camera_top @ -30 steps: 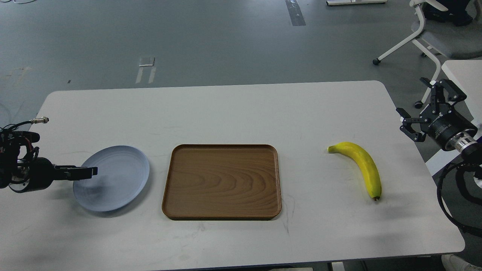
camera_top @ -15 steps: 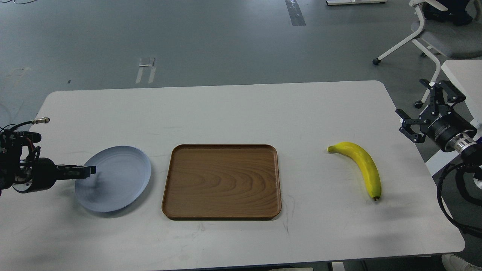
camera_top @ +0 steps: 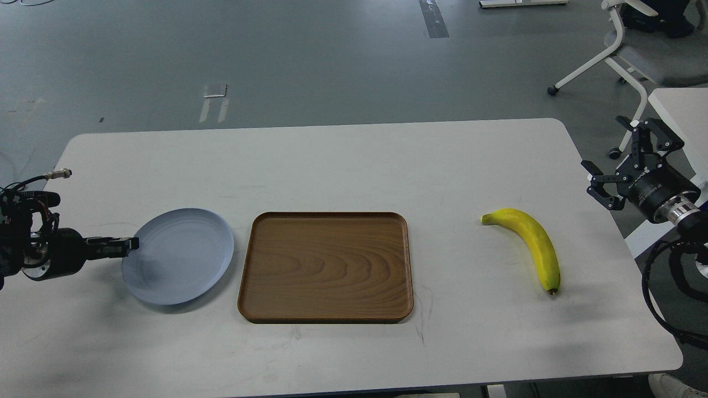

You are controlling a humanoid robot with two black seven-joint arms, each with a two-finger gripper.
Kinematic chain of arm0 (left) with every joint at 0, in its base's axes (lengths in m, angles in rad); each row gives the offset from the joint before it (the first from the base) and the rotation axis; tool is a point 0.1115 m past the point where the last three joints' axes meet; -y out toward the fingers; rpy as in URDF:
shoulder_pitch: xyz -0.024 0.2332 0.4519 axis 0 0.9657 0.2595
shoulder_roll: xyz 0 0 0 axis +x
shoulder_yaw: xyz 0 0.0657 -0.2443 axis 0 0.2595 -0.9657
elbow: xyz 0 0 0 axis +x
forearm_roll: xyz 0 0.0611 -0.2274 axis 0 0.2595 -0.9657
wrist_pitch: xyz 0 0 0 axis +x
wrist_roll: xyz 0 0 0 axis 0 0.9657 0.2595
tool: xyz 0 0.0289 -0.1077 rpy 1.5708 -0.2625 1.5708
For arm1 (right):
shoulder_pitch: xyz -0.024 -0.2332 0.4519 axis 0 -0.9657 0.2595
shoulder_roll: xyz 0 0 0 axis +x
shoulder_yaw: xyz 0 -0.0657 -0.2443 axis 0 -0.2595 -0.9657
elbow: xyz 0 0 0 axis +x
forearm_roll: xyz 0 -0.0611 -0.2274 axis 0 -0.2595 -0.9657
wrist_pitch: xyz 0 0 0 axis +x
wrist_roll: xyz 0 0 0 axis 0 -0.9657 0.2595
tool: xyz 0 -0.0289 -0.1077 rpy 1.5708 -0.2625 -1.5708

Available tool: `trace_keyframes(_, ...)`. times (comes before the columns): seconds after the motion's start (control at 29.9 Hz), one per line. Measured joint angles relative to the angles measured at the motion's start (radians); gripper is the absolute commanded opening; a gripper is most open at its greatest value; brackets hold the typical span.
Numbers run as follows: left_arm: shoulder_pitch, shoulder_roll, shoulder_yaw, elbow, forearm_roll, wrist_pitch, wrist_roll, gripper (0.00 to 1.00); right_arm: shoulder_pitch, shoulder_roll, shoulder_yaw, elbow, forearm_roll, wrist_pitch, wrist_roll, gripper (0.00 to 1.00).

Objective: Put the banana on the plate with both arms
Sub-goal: 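Carry the blue plate with the left gripper onto the wooden tray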

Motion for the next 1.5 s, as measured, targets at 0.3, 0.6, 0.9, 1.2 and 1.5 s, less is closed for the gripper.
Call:
trace_keyframes(0.3,-0.09,0.046,0.0,0.003,-0.068,-0.111,0.0,0.0,-0.003,-0.001,0.003,0.0,0.0,0.0,0.0,1.0)
trace_keyframes(0.6,-0.285,0.057,-0.002,-0.217,-0.061,-0.182,0.0,0.0,-0.004,0.0,0.004,0.0,0.0,0.0,0.0,1.0)
trace_keyframes(0.9,-0.402,-0.175,0.005,-0.28,-0.033,-0.183,0.0,0.0,-0.013,0.0,0.003,-0.002,0.0,0.0,0.0,1.0)
trace_keyframes(1.2,-0.405,-0.355,0.102,-0.198,0.001,-0.183,0.0,0.0,-0.018,0.0,0.005,-0.01,0.0,0.0,0.0,1.0)
trace_keyframes(1.5,-0.38,-0.498,0.161,-0.054,0.002,-0.183,0.0,0.0,-0.02,0.0,0.005,-0.016,0.0,0.0,0.0,1.0)
